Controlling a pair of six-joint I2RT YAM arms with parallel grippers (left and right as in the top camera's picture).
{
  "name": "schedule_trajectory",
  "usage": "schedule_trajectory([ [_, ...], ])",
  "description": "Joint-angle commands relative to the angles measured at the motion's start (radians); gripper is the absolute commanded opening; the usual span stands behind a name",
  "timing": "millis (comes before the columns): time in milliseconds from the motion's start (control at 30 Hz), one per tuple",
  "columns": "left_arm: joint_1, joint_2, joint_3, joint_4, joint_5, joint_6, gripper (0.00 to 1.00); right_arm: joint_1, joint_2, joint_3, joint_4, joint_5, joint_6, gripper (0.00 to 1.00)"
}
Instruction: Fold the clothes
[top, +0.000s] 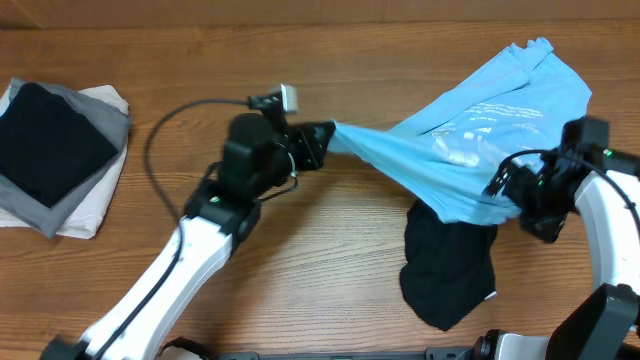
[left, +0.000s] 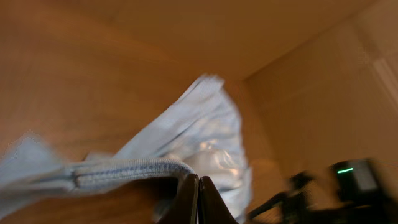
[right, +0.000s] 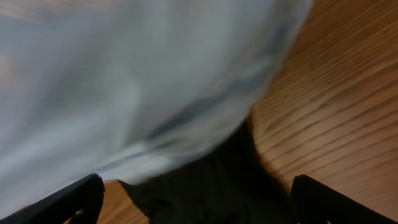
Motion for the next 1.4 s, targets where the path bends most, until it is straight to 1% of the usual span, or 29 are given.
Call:
schedule_trajectory([
  [0,0.007,-0.083,0.033,0.004,-0.036,0.068,0.04,0.0,-0.006,-0.094,0.04,-0.078,0.011,1.0],
  [100,0.018,-0.094,0.034,0.003,-0.165,0.09,0.04,0.001,-0.006,-0.198,0.096,-0.079,0.011,1.0],
  [167,0.035,-0.094,0.034,0.003,-0.208,0.108,0.04,0.001,-0.006,-0.245,0.148,-0.08,0.011,0.98],
  [233,0.048,-0.094,0.034,0.003,-0.206,0.108,0.04,0.001,-0.006,-0.274,0.186,-0.097,0.011,0.92],
  [267,0.049,-0.094,0.034,-0.002,-0.206,0.109,0.04,0.003,-0.006,-0.294,0.204,-0.131,0.01,0.86],
  [300,0.049,-0.094,0.034,-0.004,-0.206,0.113,0.04,0.006,-0.006,-0.303,0.207,-0.151,0.01,0.84],
  [433,0.049,-0.094,0.034,-0.034,-0.207,0.113,0.04,0.038,-0.006,-0.314,0.188,-0.193,-0.027,0.84],
  [500,0.045,-0.093,0.034,-0.092,-0.204,0.112,0.04,0.063,-0.006,-0.314,0.179,-0.191,-0.028,0.84],
  [567,0.037,-0.092,0.034,-0.197,-0.202,0.112,0.04,0.093,-0.006,-0.314,0.184,-0.19,-0.034,0.82],
  [633,0.027,-0.083,0.034,-0.315,-0.188,0.112,0.04,0.116,-0.006,-0.314,0.198,-0.178,-0.034,0.76],
  [700,0.004,-0.051,0.033,-0.427,-0.127,0.111,0.04,0.143,-0.005,-0.315,0.217,-0.163,-0.034,0.69],
  [733,-0.008,-0.035,0.033,-0.452,-0.103,0.111,0.04,0.15,-0.004,-0.315,0.221,-0.156,-0.034,0.63],
  [767,-0.023,-0.013,0.032,-0.476,-0.077,0.111,0.05,0.156,-0.003,-0.317,0.226,-0.156,-0.034,0.53],
  [800,-0.05,0.026,0.032,-0.495,-0.05,0.111,0.09,0.167,-0.002,-0.33,0.239,-0.154,-0.034,0.26],
  [833,-0.068,0.051,0.031,-0.497,-0.04,0.109,0.14,0.172,-0.001,-0.336,0.244,-0.153,-0.034,0.13],
  [867,-0.089,0.084,0.031,-0.492,-0.027,0.1,0.21,0.177,-0.001,-0.349,0.251,-0.148,-0.032,0.04],
  [900,-0.108,0.116,0.031,-0.483,-0.022,0.084,0.27,0.177,-0.001,-0.359,0.256,-0.144,-0.03,0.04],
  [933,-0.13,0.157,0.031,-0.468,-0.022,0.063,0.4,0.177,-0.001,-0.367,0.262,-0.137,-0.029,0.04],
  [967,-0.152,0.202,0.031,-0.45,-0.022,0.046,0.45,0.177,-0.001,-0.373,0.269,-0.126,-0.01,0.04],
  [1033,-0.172,0.257,0.031,-0.419,-0.021,0.01,0.52,0.175,-0.001,-0.373,0.27,-0.099,0.014,0.04],
  [1100,-0.183,0.306,0.031,-0.393,-0.016,-0.038,0.56,0.174,-0.001,-0.373,0.27,-0.073,0.04,0.04],
  [1167,-0.187,0.367,0.031,-0.383,-0.003,-0.087,0.62,0.158,-0.001,-0.373,0.27,-0.025,0.079,0.04],
  [1233,-0.186,0.392,0.031,-0.38,-0.009,-0.103,0.65,0.13,-0.001,-0.373,0.274,0.003,0.105,0.04],
  [1367,-0.186,0.426,0.031,-0.377,-0.035,-0.11,0.68,0.035,-0.001,-0.373,0.285,0.001,0.1,0.04],
])
